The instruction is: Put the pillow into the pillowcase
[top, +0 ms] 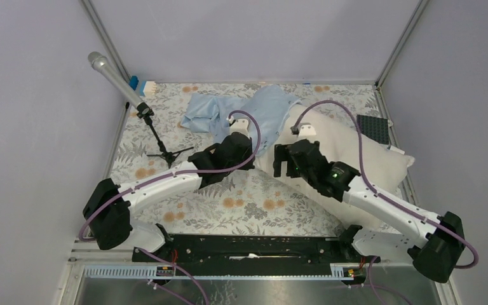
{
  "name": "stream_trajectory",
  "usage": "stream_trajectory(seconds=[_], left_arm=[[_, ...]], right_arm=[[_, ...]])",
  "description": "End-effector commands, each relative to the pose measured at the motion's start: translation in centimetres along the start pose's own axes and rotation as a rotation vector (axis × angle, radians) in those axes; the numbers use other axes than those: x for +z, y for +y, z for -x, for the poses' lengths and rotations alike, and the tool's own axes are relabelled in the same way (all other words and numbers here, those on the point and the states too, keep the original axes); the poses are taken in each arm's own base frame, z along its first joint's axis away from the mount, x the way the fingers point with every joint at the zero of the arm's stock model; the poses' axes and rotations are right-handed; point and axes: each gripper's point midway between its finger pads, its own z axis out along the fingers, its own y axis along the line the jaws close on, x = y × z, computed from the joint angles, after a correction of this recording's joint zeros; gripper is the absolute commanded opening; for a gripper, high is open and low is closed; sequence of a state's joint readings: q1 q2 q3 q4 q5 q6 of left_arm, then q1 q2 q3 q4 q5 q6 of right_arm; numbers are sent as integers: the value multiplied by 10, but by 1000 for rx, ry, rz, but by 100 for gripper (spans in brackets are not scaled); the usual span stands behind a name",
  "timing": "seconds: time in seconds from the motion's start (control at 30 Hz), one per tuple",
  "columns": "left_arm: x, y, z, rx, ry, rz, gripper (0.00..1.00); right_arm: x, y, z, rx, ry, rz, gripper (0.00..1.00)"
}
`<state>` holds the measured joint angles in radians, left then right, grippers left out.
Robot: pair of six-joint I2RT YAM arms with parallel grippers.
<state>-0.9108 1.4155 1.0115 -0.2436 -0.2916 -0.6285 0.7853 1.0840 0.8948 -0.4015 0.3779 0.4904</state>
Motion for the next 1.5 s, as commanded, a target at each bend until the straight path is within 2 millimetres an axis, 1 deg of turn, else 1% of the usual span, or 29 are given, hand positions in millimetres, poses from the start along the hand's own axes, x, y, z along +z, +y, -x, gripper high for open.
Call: stream_trajectory(seconds=[0.0,0.17,0.2,0.23,0.27,0.3,0.33,0.37,0.4,0.43,0.53,0.57,0.6,0.63,0.67,0.73,0.77,0.83,0.87,0.93,1.03,1.1,1.17,1.23,1.27,1.3,1.33,1.37,1.47], left_arm=[[-21,-26,42,1,-90,-92,0],[-34,-48,55,-9,-94,-182,0],[-35,-49,57,-10,-99,-190,0],[-38,-51,60,-9,-107,-199,0],[-39,-54,63,-8,-111,-210,0],[-41,-57,66,-5,-114,-225,0],[-44,-62,71,0,-119,-246,0],[-48,-67,76,7,-126,-268,0],[-53,-74,81,17,-128,-296,0],[-58,-82,86,32,-131,-330,0],[-79,-105,101,85,-136,-440,0],[-86,-114,104,106,-133,-484,0],[-93,-121,107,126,-132,-522,0],[-102,-128,110,146,-127,-564,0],[-113,-136,114,164,-126,-607,0],[-138,-151,128,177,-153,-693,0],[-152,-157,137,174,-179,-730,0],[-175,-166,155,172,-227,-779,0],[-180,-168,162,172,-242,-780,0],[-174,-167,170,179,-239,-744,0],[-145,-165,168,155,-179,-717,0],[-119,-159,164,113,-146,-687,0],[-90,-147,161,58,-117,-631,0],[-59,-124,164,-3,-110,-533,0],[-44,-110,164,-43,-99,-477,0],[-33,-99,164,-84,-91,-444,0],[-25,-90,163,-115,-86,-430,0],[-18,-82,162,-144,-85,-411,0],[1,-63,153,-160,-80,-343,0]], right_arm=[[17,14,-17,-97,-18,1,99],[47,10,-31,-156,-7,-69,100],[52,9,-31,-156,-10,-87,97],[56,10,-23,-143,-20,-91,86],[57,15,-12,-123,-24,-77,67],[55,24,2,-100,-26,-38,40],[48,32,21,-76,-51,-10,23],[40,40,43,-56,-81,17,10],[30,46,65,-30,-108,36,1],[21,49,83,-15,-125,37,0],[-11,64,136,29,-192,69,0],[-19,68,144,45,-201,86,0],[-32,75,160,72,-230,119,0],[-37,78,166,91,-238,136,0],[-46,83,177,116,-260,158,0],[-51,85,185,133,-272,165,0],[-48,84,186,141,-272,159,0],[-35,84,176,163,-230,164,0],[-27,82,170,179,-210,164,0],[-11,80,153,201,-182,158,0],[10,70,130,238,-145,140,0],[24,58,119,263,-125,126,0],[33,44,113,276,-115,99,0],[35,36,113,274,-117,97,0],[34,33,115,269,-123,99,5],[29,32,120,252,-136,102,14],[23,32,127,236,-152,104,22],[16,32,134,222,-173,108,33],[-8,29,158,169,-241,108,59]])
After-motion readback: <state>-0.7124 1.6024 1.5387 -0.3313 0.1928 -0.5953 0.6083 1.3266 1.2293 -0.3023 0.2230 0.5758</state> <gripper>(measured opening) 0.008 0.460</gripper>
